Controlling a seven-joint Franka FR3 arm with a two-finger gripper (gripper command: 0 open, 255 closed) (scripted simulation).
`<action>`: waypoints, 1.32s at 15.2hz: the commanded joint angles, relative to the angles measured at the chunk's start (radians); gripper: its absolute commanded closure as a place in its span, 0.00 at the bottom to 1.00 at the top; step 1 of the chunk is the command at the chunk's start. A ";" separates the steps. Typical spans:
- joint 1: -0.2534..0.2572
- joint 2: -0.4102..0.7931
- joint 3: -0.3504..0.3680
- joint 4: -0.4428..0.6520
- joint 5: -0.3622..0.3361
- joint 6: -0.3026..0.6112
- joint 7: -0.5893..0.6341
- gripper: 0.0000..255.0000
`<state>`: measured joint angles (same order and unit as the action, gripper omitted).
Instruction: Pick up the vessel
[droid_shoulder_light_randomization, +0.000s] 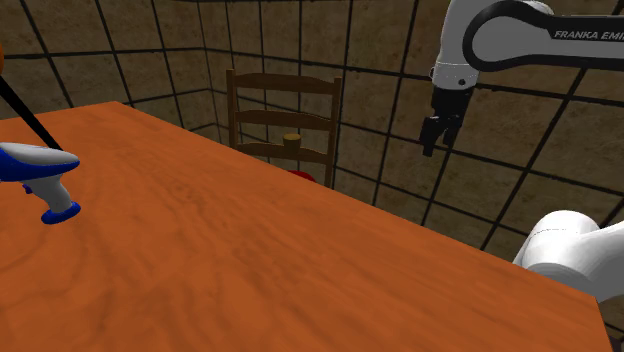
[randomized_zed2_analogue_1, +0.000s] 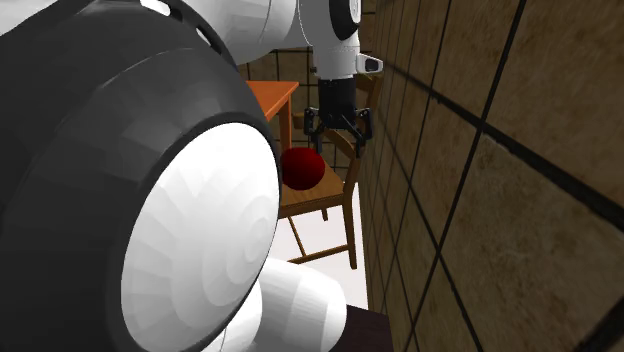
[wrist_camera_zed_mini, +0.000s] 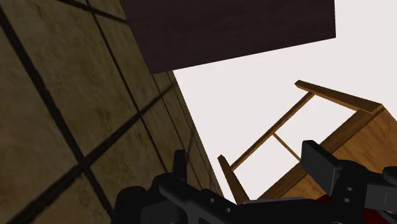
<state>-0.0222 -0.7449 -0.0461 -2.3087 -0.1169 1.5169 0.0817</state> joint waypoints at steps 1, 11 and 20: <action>0.000 0.000 0.000 0.000 0.000 0.000 0.000 0.00; 0.040 0.329 0.113 0.254 0.065 0.078 0.150 0.00; 0.073 0.654 0.194 0.594 0.056 0.066 0.278 0.00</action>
<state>0.0463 -0.1264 0.1400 -1.7509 -0.0581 1.5834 0.3452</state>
